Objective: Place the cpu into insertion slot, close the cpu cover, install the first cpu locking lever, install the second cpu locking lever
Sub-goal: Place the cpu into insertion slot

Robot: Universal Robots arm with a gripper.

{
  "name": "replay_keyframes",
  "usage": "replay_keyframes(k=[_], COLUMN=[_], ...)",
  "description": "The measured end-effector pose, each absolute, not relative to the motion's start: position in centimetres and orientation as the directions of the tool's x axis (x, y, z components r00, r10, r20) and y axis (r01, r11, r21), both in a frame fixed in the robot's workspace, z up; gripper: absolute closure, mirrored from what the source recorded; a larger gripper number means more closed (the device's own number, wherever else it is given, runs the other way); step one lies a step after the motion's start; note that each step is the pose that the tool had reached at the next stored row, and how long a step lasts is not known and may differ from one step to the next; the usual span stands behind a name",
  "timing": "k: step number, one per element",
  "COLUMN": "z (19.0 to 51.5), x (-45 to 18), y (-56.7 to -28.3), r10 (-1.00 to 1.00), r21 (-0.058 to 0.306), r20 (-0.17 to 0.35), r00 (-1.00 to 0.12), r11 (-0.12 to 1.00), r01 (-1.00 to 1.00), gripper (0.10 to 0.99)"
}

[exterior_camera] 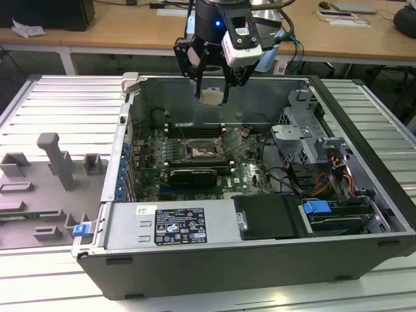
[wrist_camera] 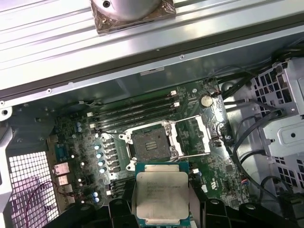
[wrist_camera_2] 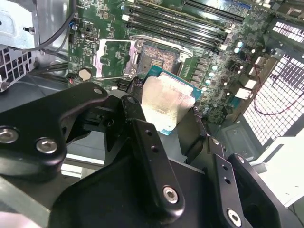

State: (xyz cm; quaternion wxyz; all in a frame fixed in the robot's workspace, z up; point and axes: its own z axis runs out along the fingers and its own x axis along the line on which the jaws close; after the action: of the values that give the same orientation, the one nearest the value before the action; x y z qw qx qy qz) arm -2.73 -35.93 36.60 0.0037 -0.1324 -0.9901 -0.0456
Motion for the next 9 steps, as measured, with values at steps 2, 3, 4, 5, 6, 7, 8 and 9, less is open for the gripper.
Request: replay_keyframes(k=[2,3,4,5,6,7,8,9], z=[36.6,36.6,36.6,36.6,36.6,36.6,36.6,36.6], x=[-2.73,-2.73,-2.73,-2.73,-2.73,-2.73,-2.73,-2.73], y=[-35.93,-35.92,-35.92,-35.93,-35.93,-35.93,-35.93,-35.93], r10=[0.271,0.275,0.278,0.282,0.287,0.289,0.294,0.297], r21=[0.089,0.089,0.089,0.089,0.089,0.089,0.089,0.089], r20=[0.019,0.019,0.019,0.019,0.019,0.019,0.019,0.019], r00=[-0.962,-0.961,-0.961,-0.959,-0.958,-0.957,-0.956,-0.955], r11=[0.958,0.957,0.956,0.955,0.954,0.953,0.952,0.951], r01=[0.272,0.275,0.278,0.283,0.287,0.29,0.294,0.297], gripper=[0.553,0.553,0.553,0.553,0.553,0.553,0.553,0.553])
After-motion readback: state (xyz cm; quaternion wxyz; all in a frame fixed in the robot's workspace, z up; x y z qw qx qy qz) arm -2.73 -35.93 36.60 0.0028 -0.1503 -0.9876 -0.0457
